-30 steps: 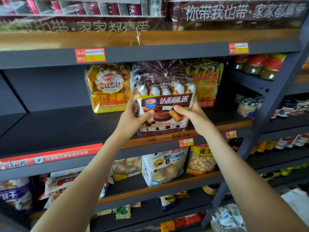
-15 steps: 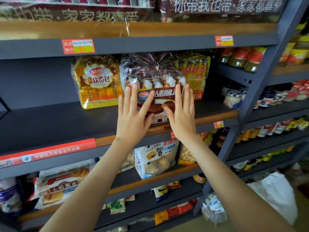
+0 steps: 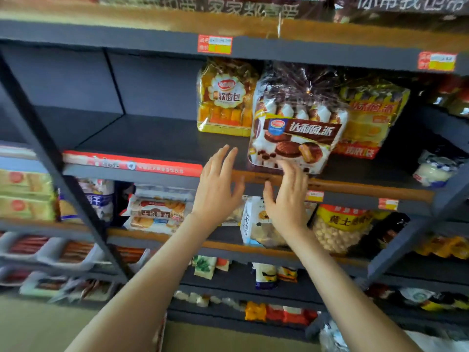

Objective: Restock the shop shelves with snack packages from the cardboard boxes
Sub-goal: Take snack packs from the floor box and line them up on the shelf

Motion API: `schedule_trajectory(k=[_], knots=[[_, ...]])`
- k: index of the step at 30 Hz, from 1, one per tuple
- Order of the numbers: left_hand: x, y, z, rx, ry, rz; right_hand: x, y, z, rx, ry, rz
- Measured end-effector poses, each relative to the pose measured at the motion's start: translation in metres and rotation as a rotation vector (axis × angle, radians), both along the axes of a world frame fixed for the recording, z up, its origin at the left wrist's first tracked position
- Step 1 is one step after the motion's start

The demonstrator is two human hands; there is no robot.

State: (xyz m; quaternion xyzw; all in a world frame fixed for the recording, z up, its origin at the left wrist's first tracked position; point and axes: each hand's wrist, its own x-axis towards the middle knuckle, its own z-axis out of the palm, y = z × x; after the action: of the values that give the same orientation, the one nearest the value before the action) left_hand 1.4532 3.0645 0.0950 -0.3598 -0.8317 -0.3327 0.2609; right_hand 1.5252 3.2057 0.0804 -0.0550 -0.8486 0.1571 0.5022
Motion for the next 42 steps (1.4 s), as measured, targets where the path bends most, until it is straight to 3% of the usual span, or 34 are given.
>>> schedule_trajectory(k=[3,8,13,18,26,31,34,42], knots=[[0.023,-0.029,-0.016,0.045,-0.119,0.033,0.001,-0.034,-0.018,-0.052,-0.122,0.227],[0.049,-0.109,-0.065,-0.036,-0.563,0.178,0.000,-0.107,-0.062,-0.222,-0.529,0.550],[0.075,-0.221,-0.139,0.007,-0.978,0.543,-0.011,-0.188,-0.112,-0.386,-1.035,0.661],[0.118,-0.344,-0.199,0.214,-1.231,0.838,-0.034,-0.271,-0.161,-0.460,-1.298,0.680],[0.157,-0.550,-0.242,0.458,-1.348,1.115,-0.078,-0.484,-0.212,-0.535,-1.509,0.782],[0.152,-0.674,-0.238,0.435,-1.299,1.231,-0.101,-0.617,-0.236,-0.519,-1.581,0.804],[0.139,-0.734,-0.236,0.442,-1.282,1.271,-0.124,-0.683,-0.243,-0.479,-1.643,0.809],[0.075,-0.845,-0.255,0.683,-1.258,1.392,-0.214,-0.819,-0.270,-0.327,-1.695,0.847]])
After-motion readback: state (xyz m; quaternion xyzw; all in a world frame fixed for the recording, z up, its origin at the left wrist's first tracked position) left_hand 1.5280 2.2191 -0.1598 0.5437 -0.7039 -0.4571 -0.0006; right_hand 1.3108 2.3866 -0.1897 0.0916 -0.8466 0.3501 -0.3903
